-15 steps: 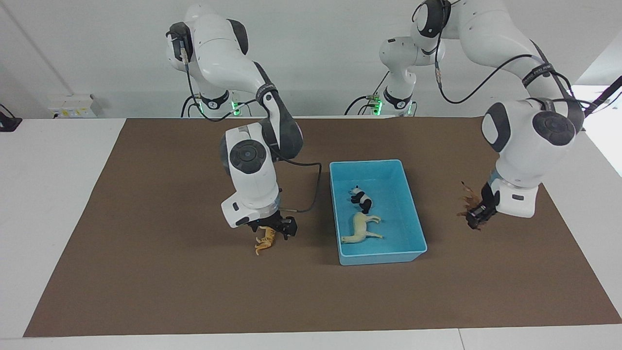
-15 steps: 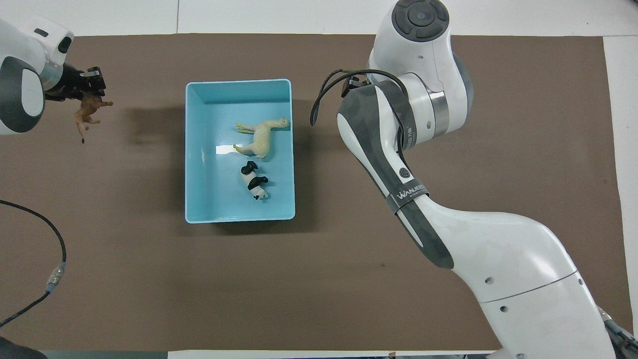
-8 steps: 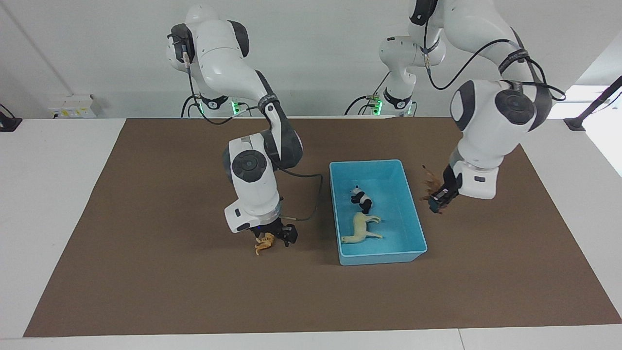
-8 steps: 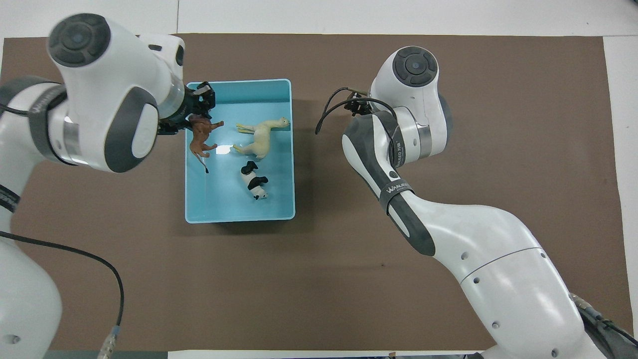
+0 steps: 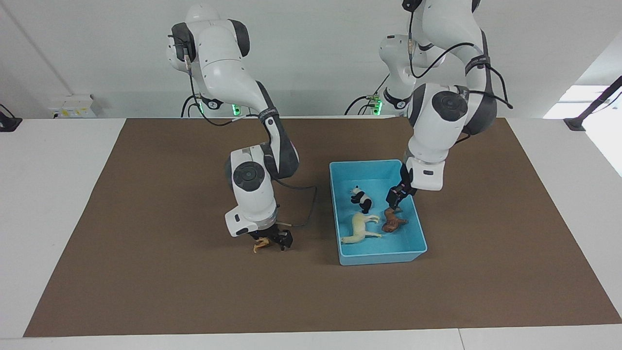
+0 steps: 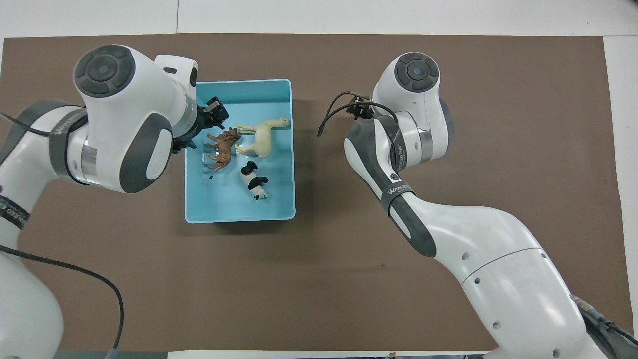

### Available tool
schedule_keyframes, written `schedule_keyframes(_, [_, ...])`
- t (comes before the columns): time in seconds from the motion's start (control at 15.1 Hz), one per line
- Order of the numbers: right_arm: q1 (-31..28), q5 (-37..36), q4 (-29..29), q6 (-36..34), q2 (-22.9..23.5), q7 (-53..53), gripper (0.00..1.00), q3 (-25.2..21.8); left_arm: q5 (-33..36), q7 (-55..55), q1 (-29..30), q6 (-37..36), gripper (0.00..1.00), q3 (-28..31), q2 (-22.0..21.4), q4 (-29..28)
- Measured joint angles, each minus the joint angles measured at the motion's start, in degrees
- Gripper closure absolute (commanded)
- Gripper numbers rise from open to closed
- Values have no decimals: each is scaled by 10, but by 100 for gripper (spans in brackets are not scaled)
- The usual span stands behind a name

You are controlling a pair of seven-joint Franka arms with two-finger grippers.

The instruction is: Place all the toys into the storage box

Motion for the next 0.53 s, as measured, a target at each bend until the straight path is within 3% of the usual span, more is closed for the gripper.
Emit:
schedule_keyframes(0.33, [1,-3,-11,15,-13,-8,100,0,-1,179,37,-136,0,2,-60,-6])
schedule_keyframes(0.53, [0,-5,-6,0,-15,-24,100,0,-1,207,37,-152,0,-1,-95,-45])
